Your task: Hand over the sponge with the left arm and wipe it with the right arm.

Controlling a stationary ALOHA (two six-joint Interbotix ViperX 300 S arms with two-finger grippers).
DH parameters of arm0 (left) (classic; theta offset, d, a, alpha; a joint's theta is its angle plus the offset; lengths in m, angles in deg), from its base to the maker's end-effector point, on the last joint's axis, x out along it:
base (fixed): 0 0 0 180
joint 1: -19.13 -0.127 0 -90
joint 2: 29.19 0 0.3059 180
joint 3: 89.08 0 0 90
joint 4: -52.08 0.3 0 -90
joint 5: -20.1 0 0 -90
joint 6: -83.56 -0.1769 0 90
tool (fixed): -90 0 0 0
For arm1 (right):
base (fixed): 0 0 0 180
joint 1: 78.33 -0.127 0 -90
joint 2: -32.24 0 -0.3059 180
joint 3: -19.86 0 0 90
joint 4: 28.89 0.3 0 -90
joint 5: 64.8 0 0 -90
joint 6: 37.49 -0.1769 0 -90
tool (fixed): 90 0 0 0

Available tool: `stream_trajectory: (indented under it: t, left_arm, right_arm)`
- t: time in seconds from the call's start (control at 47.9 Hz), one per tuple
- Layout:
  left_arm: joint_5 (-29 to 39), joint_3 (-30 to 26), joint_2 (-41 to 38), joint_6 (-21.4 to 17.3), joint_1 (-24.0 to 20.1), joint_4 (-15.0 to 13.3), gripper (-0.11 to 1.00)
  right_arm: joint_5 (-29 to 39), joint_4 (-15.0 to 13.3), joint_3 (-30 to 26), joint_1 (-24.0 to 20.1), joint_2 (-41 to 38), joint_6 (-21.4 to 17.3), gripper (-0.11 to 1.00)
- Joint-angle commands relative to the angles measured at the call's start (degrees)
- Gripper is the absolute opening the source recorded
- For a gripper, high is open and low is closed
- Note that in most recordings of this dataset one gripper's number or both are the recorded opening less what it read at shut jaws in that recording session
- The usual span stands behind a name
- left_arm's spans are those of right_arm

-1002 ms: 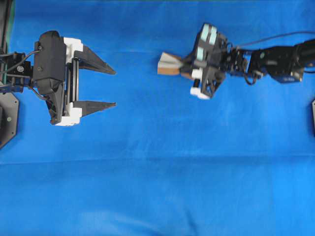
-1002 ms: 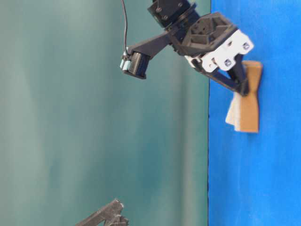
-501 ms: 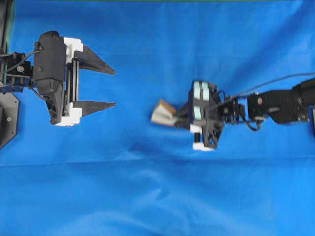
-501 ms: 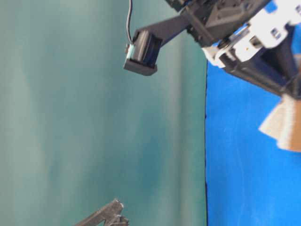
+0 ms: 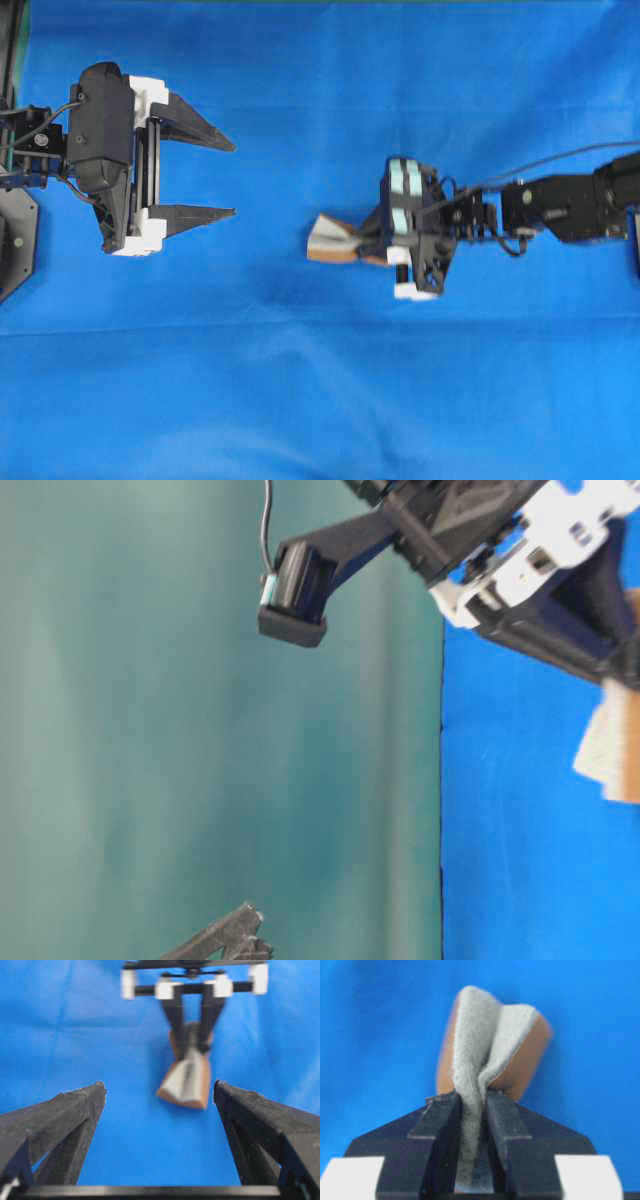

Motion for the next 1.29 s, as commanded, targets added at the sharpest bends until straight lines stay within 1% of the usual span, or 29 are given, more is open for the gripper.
stream_trajectory:
  t: [0.0, 0.146, 0.292, 0.438, 0.564, 0.668, 0.731, 0.919, 1.044, 1.106, 1.19, 1.273]
  left_arm:
    - [-0.4, -0.6, 0.1, 0.1, 0.1, 0.0, 0.90]
    - [-0.4, -0.6, 0.0, 0.2, 0.1, 0.0, 0.90]
    - [-0.4, -0.7, -0.3, 0.2, 0.1, 0.0, 0.90]
    - [-0.4, -0.8, -0.6, 0.0, 0.1, 0.0, 0.90]
    - [-0.4, -0.8, -0.6, 0.0, 0.1, 0.0, 0.90]
    - [-0.4, -0.8, -0.6, 0.1, 0.1, 0.0, 0.90]
    - [-0.4, -0.8, -0.6, 0.0, 0.1, 0.0, 0.90]
    - [-0.4, -0.6, -0.6, 0.0, 0.0, 0.0, 0.90]
    - [-0.4, -0.6, -0.6, 0.0, 0.1, 0.0, 0.90]
    - [-0.4, -0.6, -0.6, -0.1, 0.1, 0.0, 0.90]
    - [-0.4, -0.6, -0.6, -0.1, 0.1, 0.0, 0.90]
    - [-0.5, -0.6, -0.6, -0.1, 0.1, 0.0, 0.90]
  right_arm:
    - [0.1, -1.0, -0.6, 5.7, 1.2, 1.1, 0.22]
    - [0.1, -1.7, -1.0, 12.6, 1.3, 3.2, 0.21]
    - [0.1, -1.7, -1.8, 17.9, 1.2, 5.5, 0.21]
    - [0.0, -1.7, -2.6, 20.7, 1.1, 6.8, 0.21]
    - [0.0, -1.7, -2.8, 20.5, 1.1, 6.9, 0.21]
    - [0.1, -1.7, -2.5, 18.7, 1.1, 6.2, 0.21]
    - [0.3, -1.4, -2.3, 16.9, 1.1, 5.7, 0.21]
    - [1.8, 0.6, -1.3, 7.3, 1.3, 3.6, 0.21]
    - [2.2, 1.0, -1.3, -0.5, 2.0, 1.9, 0.21]
    - [2.2, 1.1, -1.3, -3.6, 2.4, 1.1, 0.21]
    - [2.2, 1.1, -1.4, -6.6, 2.6, -0.4, 0.21]
    - [2.2, 1.1, -1.4, -8.2, 2.5, -1.8, 0.21]
